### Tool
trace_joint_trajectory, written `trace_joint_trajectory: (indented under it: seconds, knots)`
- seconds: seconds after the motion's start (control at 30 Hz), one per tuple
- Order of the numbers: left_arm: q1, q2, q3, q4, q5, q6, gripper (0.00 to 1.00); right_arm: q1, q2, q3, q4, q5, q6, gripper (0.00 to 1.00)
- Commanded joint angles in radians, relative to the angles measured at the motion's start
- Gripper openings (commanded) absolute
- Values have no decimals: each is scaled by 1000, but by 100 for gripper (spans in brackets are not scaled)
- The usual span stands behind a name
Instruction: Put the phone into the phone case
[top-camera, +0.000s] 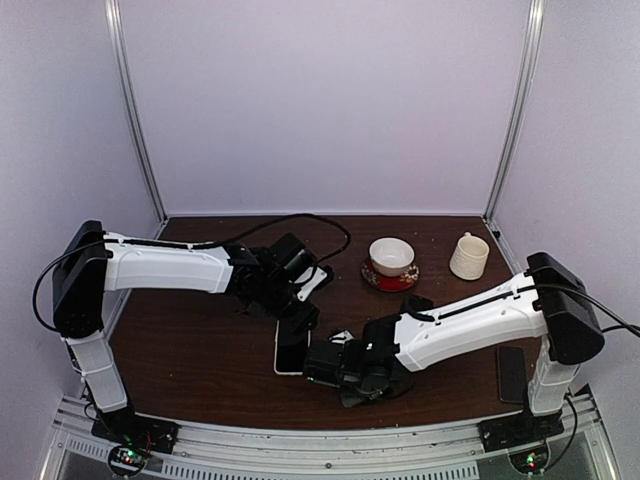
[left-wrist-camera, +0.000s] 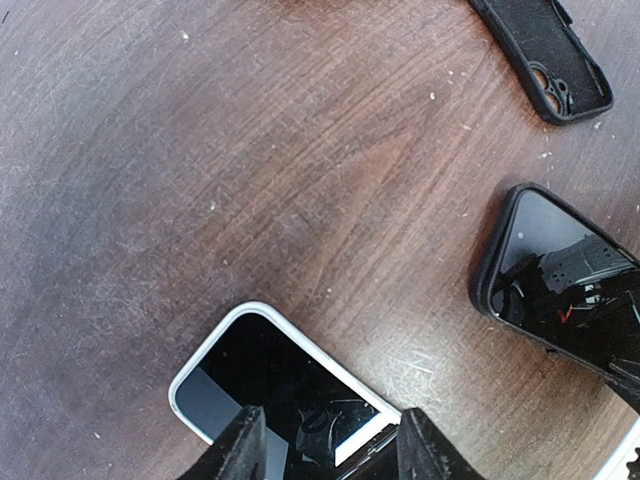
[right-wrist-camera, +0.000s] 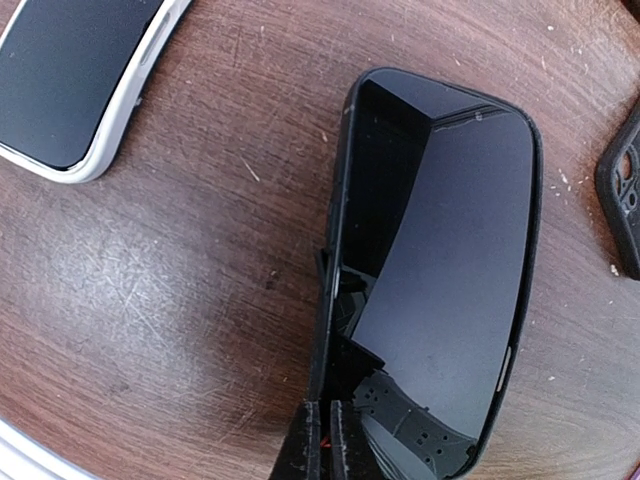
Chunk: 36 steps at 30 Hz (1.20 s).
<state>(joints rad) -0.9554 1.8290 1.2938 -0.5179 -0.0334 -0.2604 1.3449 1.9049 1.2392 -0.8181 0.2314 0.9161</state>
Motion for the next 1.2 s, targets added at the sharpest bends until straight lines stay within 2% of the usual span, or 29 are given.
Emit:
trace_joint_trajectory:
  seconds: [0.0,0.07,0.1,0.27,0.33,0.4,0.43,0.6,0.77,0.9,1.17]
  knots:
    - [1,-16,2,25,8,-4,49,-12,168,-85,-213,-77,-22,4]
    - [0,-17,4,20,7,-3,49,-13,142,-71,-138,-110,-52,8]
    - [1,-18,4,20,4,-2,50,-14,101,-67,-76,-111,-60,13]
    - [1,-25,4,19,2,-2,50,-55,-139,-47,62,-92,-99,45]
    - [1,-25,4,19,5,-1,50,-70,-229,-65,106,-87,-105,63]
    - [0,-25,3,19,9,-2,51,-92,-286,-98,141,-98,-103,90]
    - [0,-25,3,19,12,-4,51,-107,-303,-119,148,-101,-100,98]
    - [0,-25,-7,27,72,-33,51,-193,-300,-182,141,-147,-79,99]
    - [0,-22,-42,48,132,-63,51,-219,-232,-170,238,-228,-111,99]
    - [1,-11,-39,48,143,-62,51,-226,-131,-101,211,-217,-153,99]
    - [0,-18,-46,52,144,-54,52,-274,-70,-143,231,-175,-136,99]
